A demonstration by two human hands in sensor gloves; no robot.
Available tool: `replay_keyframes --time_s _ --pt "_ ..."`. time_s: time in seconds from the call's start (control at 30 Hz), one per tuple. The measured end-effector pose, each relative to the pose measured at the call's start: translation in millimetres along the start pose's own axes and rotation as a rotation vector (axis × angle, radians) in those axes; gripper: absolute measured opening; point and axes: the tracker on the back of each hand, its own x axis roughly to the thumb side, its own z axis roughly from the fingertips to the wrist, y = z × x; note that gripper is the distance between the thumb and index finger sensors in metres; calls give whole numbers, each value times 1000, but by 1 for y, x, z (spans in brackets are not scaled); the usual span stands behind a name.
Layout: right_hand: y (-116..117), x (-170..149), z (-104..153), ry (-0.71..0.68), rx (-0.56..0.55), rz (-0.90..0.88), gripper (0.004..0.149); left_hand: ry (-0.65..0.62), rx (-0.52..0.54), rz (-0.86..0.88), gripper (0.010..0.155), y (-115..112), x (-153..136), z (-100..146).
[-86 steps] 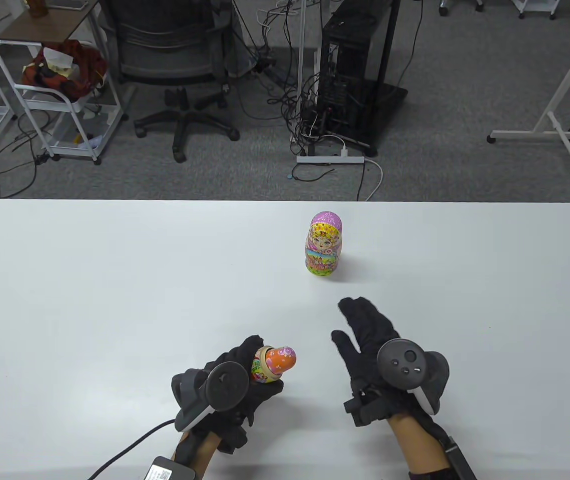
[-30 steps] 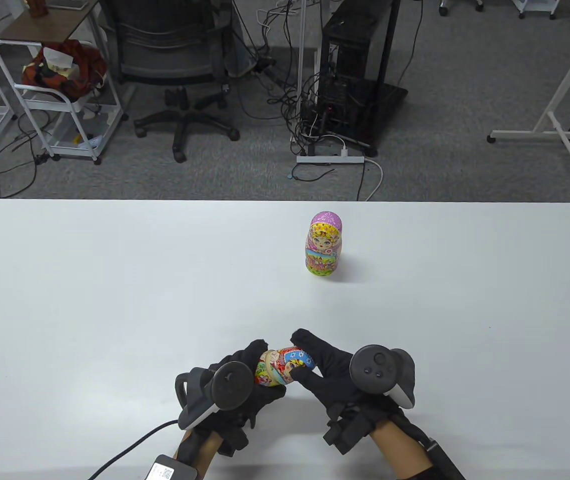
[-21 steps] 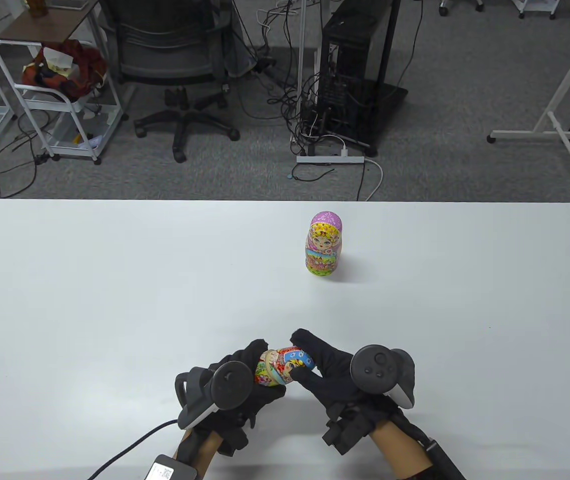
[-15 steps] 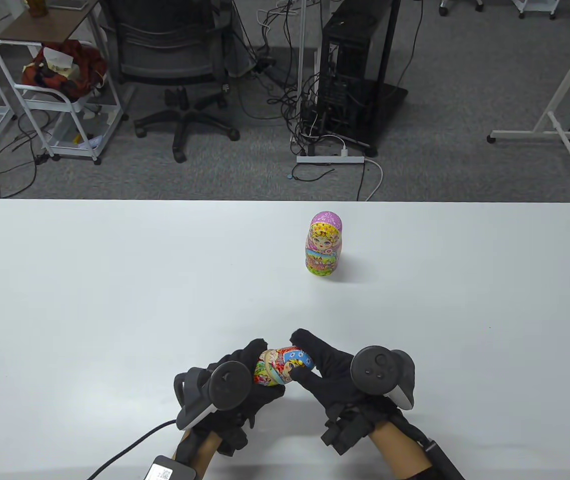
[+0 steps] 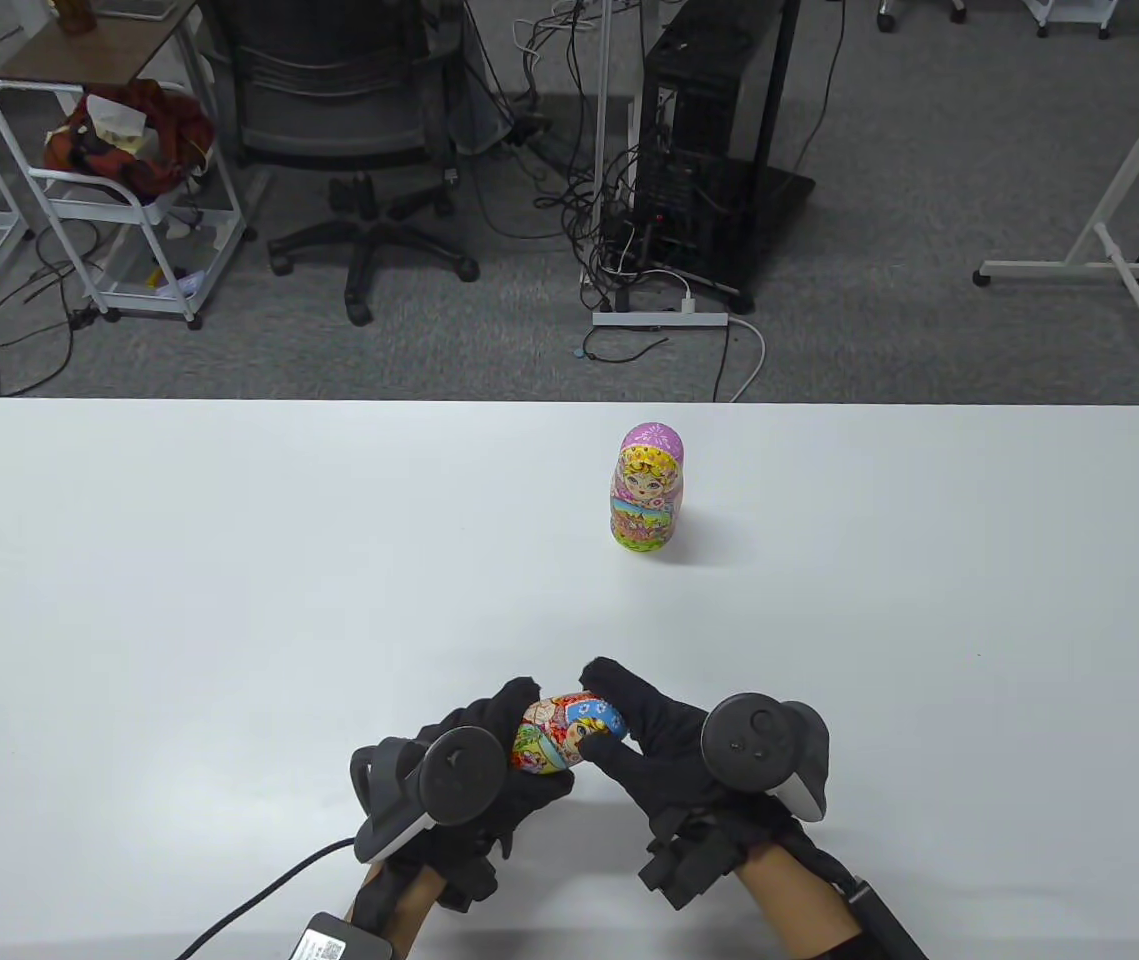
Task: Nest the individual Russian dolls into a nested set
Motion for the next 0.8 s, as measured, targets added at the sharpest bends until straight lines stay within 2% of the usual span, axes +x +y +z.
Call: replay_keyframes --time_s 0.47,0.8 --pt "-3 -1 0 34 -56 -33 65 -16 43 -18 94 2 4 2" --pt "0 -2 1 104 -101 -42 66 -5 88 -113 94 1 11 4"
